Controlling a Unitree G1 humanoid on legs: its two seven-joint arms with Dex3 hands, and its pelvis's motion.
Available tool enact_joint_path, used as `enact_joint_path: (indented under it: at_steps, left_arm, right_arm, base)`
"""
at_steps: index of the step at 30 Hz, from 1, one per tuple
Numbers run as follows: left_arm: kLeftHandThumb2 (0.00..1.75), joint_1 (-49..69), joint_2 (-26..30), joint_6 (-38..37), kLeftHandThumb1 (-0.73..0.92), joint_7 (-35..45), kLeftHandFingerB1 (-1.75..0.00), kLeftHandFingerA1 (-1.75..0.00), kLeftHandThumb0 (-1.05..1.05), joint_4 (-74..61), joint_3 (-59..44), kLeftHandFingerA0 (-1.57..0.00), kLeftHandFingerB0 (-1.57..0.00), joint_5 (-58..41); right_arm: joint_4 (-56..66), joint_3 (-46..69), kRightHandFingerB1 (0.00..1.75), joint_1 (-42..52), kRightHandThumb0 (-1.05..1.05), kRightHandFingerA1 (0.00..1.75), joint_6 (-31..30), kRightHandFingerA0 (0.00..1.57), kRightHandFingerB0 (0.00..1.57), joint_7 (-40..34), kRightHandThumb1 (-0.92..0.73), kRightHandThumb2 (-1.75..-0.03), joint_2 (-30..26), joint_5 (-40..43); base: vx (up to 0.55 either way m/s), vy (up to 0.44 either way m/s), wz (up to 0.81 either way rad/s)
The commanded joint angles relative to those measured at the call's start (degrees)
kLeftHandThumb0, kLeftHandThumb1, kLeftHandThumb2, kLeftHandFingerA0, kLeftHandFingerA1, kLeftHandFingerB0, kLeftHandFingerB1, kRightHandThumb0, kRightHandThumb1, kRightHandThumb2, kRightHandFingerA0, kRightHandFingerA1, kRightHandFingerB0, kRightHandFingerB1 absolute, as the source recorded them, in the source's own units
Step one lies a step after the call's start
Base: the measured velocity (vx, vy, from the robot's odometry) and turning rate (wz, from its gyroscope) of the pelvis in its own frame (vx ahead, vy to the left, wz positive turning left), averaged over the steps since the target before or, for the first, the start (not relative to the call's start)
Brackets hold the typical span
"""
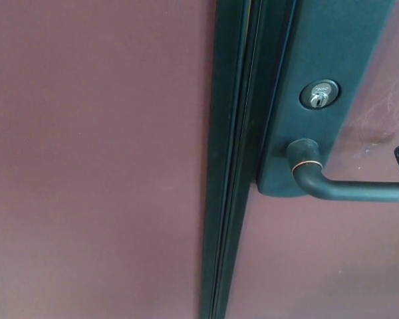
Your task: The robot walks towards the door handle and put its right hand on it and twist the handle
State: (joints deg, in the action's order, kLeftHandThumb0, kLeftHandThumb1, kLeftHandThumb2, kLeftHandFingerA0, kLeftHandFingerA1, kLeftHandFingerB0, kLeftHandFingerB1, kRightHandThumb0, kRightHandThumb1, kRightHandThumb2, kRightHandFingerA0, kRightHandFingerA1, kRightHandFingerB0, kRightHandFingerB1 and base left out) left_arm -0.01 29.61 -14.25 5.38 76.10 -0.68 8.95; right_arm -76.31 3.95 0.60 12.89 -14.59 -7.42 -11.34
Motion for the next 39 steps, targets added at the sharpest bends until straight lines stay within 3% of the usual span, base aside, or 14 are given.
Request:
enact_joint_path:
  at_steps: [1, 6, 7, 9, 10, 18, 21, 23, 29, 34, 35, 36, 37, 39]
  left_arm:
    - [0.58, -0.42, 0.74, -0.29, 0.58, 1.04, -0.38, -0.46, -0.27, -0.37, -1.00, -0.64, -0.46, -0.45]
    - [0.58, -0.74, -0.31, -0.67, 0.58, 1.17, -0.39, -0.46, -0.27, -0.43, -1.93, -0.62, -0.46, -0.98]
    - [0.58, -0.44, -0.32, -0.95, 0.58, 1.20, -0.38, -0.46, -0.27, -0.55, -1.99, -0.62, -0.46, -0.97]
    - [0.58, -1.01, -0.50, -0.72, 0.58, 1.09, -0.38, -0.46, -0.27, -0.47, -2.14, -0.62, -0.46, -0.93]
    - [0.58, -1.30, -0.64, -0.44, 0.58, 0.96, -0.38, -0.46, -0.27, -0.38, -2.27, -0.62, -0.46, -0.95]
    - [0.58, -1.49, -0.26, -0.44, 0.57, 0.64, -0.39, -0.46, -0.26, -0.38, -3.15, -0.64, -0.46, -1.18]
    - [0.58, -1.50, -0.27, -0.45, 0.57, 0.65, -0.39, -0.46, -0.26, -0.37, -3.19, -0.64, -0.46, -1.14]
    - [0.58, -0.88, 0.06, -1.13, 0.57, 1.15, -0.39, -0.47, -0.26, -0.94, -2.90, -0.64, -0.47, -0.96]
    - [0.58, -1.49, 0.32, -0.47, 0.57, 1.21, -0.39, -0.47, -0.26, -0.53, -2.91, -0.65, -0.47, -0.88]
    - [0.58, -1.63, 0.44, -0.68, 0.57, 1.14, -0.39, -0.47, -0.27, -0.67, -2.51, -0.65, -0.47, -0.47]
    - [0.58, -1.70, 0.45, -0.64, 0.57, 1.06, -0.39, -0.47, -0.27, -0.66, -2.36, -0.65, -0.48, -0.31]
    - [0.58, -1.81, 0.46, -0.58, 0.57, 0.93, -0.39, -0.47, -0.27, -0.64, -2.13, -0.65, -0.48, -0.07]
    - [0.58, -1.72, 0.44, -0.78, 0.57, 1.11, -0.39, -0.47, -0.26, -0.53, -2.18, -0.65, -0.47, -0.12]
    - [0.58, -1.41, 0.59, -0.90, 0.57, 1.17, -0.39, -0.47, -0.26, -0.51, -2.37, -0.65, -0.47, -0.33]
  right_arm:
    - [3.54, 7.92, 0.40, 0.69, -0.32, 0.54, 6.66, 0.67, 0.53, 6.82, -0.62, -0.59, -0.82, 9.10]
    - [12.87, 14.30, 0.39, 7.87, -0.34, 0.52, 13.74, 0.61, 0.50, 15.81, -0.63, -0.59, -4.48, 14.34]
    - [15.43, 15.16, 0.52, 9.76, -0.41, 0.60, 14.92, 0.55, 0.44, 16.87, -0.52, -0.82, -4.68, 15.26]
    - [19.49, 16.23, 0.52, 11.40, -0.41, 0.60, 15.15, 0.54, 0.44, 17.84, -0.52, -0.81, -4.82, 16.27]
    - [23.97, 16.77, 0.39, 13.17, -0.34, 0.49, 14.88, 0.59, 0.50, 18.16, -0.62, -0.59, -5.05, 16.84]
    - [51.85, 21.89, 0.37, 21.85, -0.36, 0.43, 11.35, 0.55, 0.47, 20.66, -0.61, -0.58, -5.06, 23.80]
    - [53.54, 22.10, 0.37, 22.43, -0.36, 0.43, 10.04, 0.55, 0.47, 20.77, -0.61, -0.58, -4.70, 23.79]
    - [71.56, 24.78, 0.37, 28.55, -0.39, 0.42, 9.56, 0.53, 0.46, 19.91, -0.62, -0.58, -4.50, 27.73]
    - [81.04, 27.98, 0.37, 29.76, -0.40, 0.43, 8.76, 0.53, 0.46, 21.20, -0.62, -0.59, -5.55, 33.32]
    - [88.28, 29.75, 0.41, 30.18, -0.40, 0.55, 6.27, 0.53, 0.50, 21.40, -0.63, -0.59, -6.48, 36.17]
    - [90.09, 30.09, 0.65, 30.37, -0.63, 0.74, 5.91, 0.62, 0.50, 21.66, -0.50, -0.87, -6.73, 37.06]
    - [92.60, 30.52, 0.65, 30.62, -0.63, 0.74, 5.60, 0.62, 0.50, 22.00, -0.50, -0.87, -7.19, 38.38]
    - [98.56, 30.96, 0.57, 31.04, -0.43, 0.81, 5.36, 0.51, 0.49, 22.97, -0.61, -0.58, -8.87, 41.40]
    - [100.98, 31.16, 0.59, 31.18, -0.43, 0.82, 4.34, 0.51, 0.49, 23.39, -0.60, -0.58, -9.40, 42.49]
  base:
    - [0.00, 0.000, 0.00]
    - [0.00, 0.000, 0.00]
    - [0.00, 0.000, 0.00]
    - [0.00, 0.000, 0.00]
    - [0.00, 0.000, 0.00]
    - [0.00, 0.000, 0.00]
    - [0.00, 0.000, 0.00]
    - [0.00, 0.000, 0.00]
    - [0.00, 0.000, 0.00]
    - [0.00, 0.000, 0.00]
    - [0.00, 0.000, 0.00]
    - [0.00, 0.000, 0.00]
    - [0.00, 0.000, 0.00]
    - [0.00, 0.000, 0.00]
